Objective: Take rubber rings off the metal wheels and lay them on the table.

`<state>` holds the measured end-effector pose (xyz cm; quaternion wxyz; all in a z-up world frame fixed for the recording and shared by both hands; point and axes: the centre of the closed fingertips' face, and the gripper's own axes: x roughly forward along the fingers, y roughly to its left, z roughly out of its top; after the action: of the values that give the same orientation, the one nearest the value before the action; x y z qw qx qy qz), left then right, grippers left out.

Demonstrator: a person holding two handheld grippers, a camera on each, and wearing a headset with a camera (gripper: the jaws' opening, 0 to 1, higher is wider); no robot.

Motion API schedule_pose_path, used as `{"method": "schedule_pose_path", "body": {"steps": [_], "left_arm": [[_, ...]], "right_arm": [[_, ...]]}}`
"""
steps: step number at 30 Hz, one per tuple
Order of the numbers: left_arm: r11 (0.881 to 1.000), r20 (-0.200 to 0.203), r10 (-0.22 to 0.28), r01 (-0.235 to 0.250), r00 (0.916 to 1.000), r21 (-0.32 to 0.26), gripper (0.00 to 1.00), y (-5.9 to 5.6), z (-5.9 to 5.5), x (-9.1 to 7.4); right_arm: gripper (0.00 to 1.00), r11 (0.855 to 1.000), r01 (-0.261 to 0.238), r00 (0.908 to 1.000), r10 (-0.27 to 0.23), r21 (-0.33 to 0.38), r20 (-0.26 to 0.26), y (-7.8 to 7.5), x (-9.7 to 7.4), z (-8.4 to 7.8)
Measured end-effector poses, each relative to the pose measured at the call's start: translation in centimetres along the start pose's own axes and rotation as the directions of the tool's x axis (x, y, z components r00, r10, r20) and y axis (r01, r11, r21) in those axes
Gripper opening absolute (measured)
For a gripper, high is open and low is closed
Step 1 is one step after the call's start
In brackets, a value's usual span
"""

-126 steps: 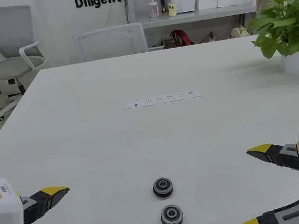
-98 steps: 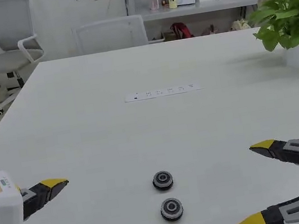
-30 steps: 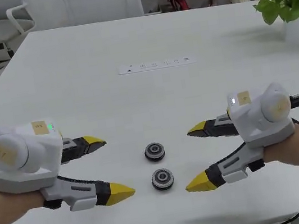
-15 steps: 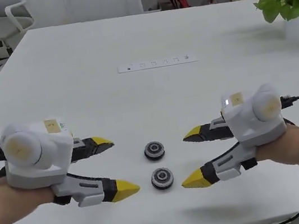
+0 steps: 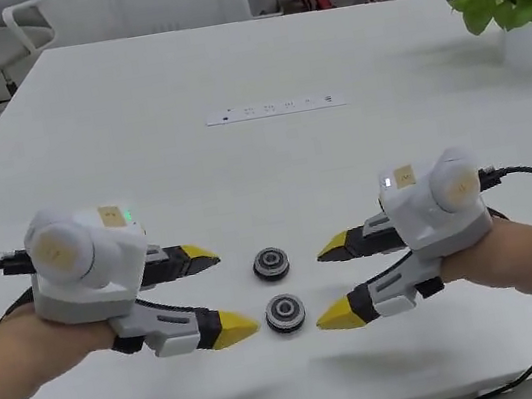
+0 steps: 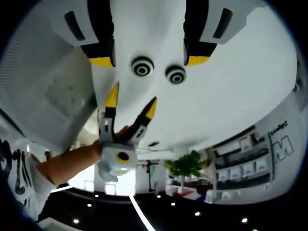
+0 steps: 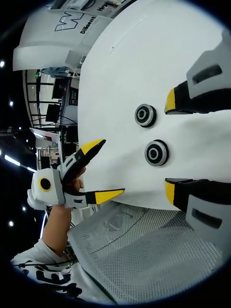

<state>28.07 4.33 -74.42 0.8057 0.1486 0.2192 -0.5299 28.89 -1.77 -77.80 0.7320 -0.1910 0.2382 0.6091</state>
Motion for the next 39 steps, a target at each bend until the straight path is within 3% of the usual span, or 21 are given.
{"method": "schedule_pose_path", "body": {"steps": [17,23,39], "left_arm": [[0.998,-0.047,-0.057,0.057,0.9973,0.015,0.49,-0.5,-0.5,2.0],[0.996,-0.079,-0.082,0.084,0.9936,0.026,0.44,-0.7,-1.2,2.6],[0.993,-0.089,-0.118,0.119,0.989,0.005,0.37,-1.3,-1.6,3.9]], "right_arm": [[0.43,0.999,-0.042,0.9988,0.042,0.01,-0.023,0.3,1.2,-0.3],[0.41,0.999,-0.05,0.9985,0.05,0.019,-0.022,0.4,1.5,-0.4],[0.37,0.996,-0.073,0.997,0.074,0.048,-0.022,0.9,2.1,-0.9]]}}
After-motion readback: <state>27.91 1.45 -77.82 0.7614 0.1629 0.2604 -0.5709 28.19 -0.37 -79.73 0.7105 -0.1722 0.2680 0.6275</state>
